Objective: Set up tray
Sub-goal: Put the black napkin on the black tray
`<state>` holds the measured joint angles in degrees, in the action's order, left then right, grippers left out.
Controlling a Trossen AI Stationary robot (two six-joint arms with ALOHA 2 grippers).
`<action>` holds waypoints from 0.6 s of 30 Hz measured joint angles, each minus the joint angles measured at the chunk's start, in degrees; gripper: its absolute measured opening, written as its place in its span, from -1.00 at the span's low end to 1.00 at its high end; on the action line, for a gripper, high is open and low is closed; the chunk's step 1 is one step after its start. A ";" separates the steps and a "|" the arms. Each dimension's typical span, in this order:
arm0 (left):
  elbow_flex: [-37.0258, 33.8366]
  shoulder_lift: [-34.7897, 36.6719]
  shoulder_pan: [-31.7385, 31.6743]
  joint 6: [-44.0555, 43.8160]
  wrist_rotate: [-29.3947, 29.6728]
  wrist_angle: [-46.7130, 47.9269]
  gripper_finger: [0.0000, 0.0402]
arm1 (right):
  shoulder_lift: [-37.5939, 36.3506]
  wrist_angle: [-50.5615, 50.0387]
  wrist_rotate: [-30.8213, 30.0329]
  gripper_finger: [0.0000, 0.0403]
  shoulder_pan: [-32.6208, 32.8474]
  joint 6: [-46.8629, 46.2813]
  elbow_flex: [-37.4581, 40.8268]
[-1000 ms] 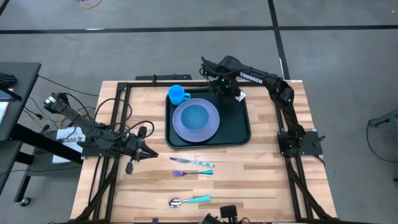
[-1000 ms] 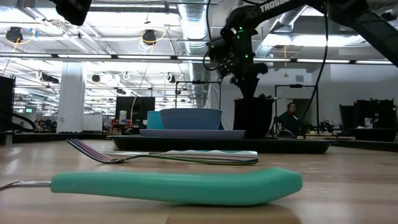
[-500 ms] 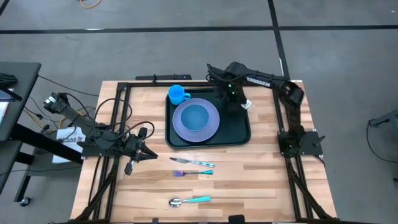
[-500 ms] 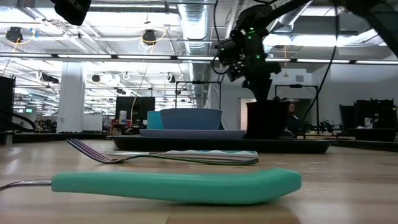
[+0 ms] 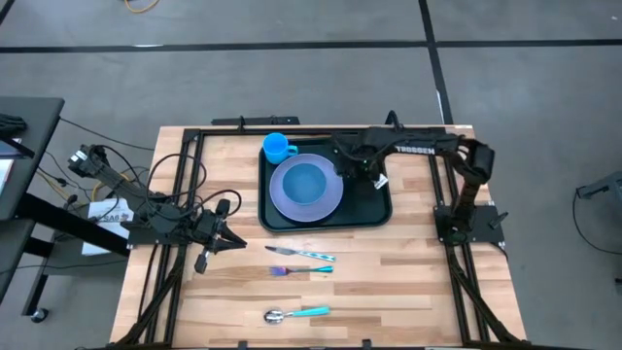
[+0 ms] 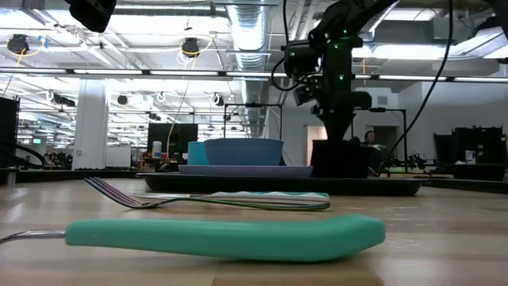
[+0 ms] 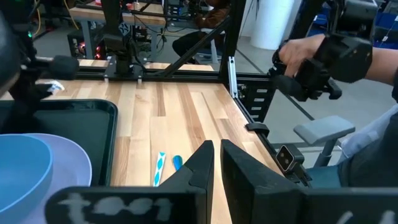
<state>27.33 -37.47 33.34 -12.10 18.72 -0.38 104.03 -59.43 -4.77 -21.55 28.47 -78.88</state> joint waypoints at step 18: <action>0.00 0.00 0.00 -0.78 0.04 0.02 -0.93 | 0.22 3.97 0.68 -0.95 4.53 -4.85 5.24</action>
<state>27.33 -37.47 33.34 -12.88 18.76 -0.36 104.25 -55.46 -4.09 -17.02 23.62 -73.65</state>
